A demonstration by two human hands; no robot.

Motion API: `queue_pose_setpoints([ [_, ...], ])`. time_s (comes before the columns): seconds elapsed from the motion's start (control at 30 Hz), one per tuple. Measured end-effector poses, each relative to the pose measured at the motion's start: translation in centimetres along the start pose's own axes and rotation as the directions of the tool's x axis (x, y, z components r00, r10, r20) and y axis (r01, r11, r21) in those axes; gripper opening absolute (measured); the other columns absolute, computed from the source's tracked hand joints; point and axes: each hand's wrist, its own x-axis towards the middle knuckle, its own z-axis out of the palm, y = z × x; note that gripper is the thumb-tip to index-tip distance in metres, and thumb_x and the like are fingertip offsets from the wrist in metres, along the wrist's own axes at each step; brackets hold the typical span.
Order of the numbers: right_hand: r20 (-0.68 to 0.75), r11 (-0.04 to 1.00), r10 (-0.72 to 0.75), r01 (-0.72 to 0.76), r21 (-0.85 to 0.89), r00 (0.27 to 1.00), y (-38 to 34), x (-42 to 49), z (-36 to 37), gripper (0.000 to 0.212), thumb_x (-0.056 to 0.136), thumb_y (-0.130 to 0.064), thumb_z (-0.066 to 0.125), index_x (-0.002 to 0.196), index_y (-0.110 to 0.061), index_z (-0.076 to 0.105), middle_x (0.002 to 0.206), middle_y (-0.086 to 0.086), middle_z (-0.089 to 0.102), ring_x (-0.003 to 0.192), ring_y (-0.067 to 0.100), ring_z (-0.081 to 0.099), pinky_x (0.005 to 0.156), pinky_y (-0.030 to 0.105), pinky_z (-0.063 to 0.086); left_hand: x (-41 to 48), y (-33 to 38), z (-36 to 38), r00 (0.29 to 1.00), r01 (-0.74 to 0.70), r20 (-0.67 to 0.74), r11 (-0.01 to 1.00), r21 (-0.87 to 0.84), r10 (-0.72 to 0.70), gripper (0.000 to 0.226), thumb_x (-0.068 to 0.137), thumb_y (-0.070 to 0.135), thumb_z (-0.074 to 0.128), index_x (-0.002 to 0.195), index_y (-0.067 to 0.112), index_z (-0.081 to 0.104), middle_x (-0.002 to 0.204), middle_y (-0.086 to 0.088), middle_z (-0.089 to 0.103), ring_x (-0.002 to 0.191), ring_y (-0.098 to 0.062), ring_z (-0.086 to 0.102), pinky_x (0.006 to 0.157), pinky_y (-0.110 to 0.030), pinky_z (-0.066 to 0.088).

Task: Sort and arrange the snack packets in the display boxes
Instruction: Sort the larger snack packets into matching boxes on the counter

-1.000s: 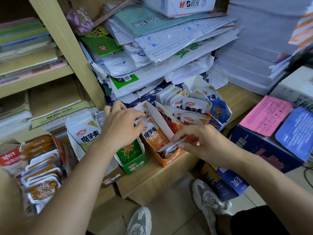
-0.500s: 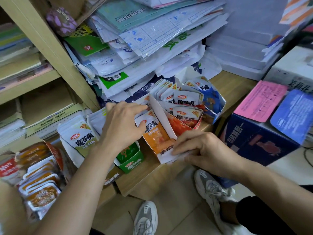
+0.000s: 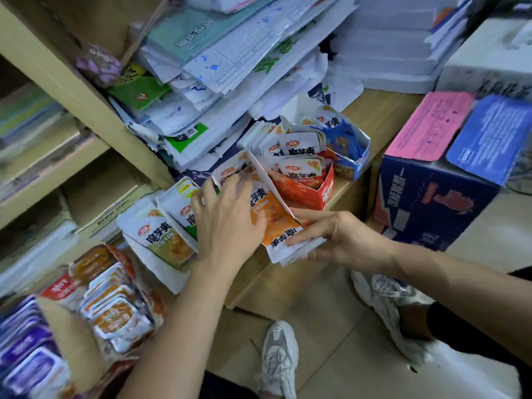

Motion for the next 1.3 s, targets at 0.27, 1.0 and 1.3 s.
queue_pose_setpoints([
  [0.27,0.013,0.999,0.005,-0.005,-0.050,1.000,0.5,0.4,0.1,0.031,0.085,-0.030,0.075,0.115,-0.023,0.077,0.146,-0.017,0.053,0.131,0.004,0.052,0.110,0.038,0.045,0.9,0.8,0.5,0.988,0.149,0.026,0.988,0.028,-0.150,0.049,0.093,0.038,0.057,0.139,0.021,0.053,0.139,-0.004,0.049,0.124,-0.033,0.038,0.095,-0.048,0.028],
  [1.0,-0.001,0.999,0.037,-0.037,-0.006,0.999,0.2,0.8,0.0,0.029,0.087,-0.024,0.075,0.116,-0.022,0.076,0.134,-0.033,0.048,0.127,-0.014,0.044,0.101,0.011,0.043,3.9,0.1,1.2,0.925,0.379,0.008,0.925,0.037,-0.379,0.010,0.089,0.024,0.073,0.094,0.032,0.077,0.065,0.005,0.050,0.106,-0.028,0.051,0.082,-0.044,0.025],
  [1.3,0.004,0.999,0.013,-0.013,-0.050,1.000,0.0,1.0,0.2,0.033,0.085,-0.019,0.078,0.116,-0.030,0.076,0.139,-0.023,0.050,0.130,-0.009,0.045,0.109,0.018,0.041,5.3,-1.0,2.3,0.925,0.363,0.095,0.929,0.076,-0.369,0.009,0.087,0.021,0.075,0.079,0.025,0.076,0.063,0.005,0.052,0.092,-0.026,0.053,0.077,-0.041,0.019],
])
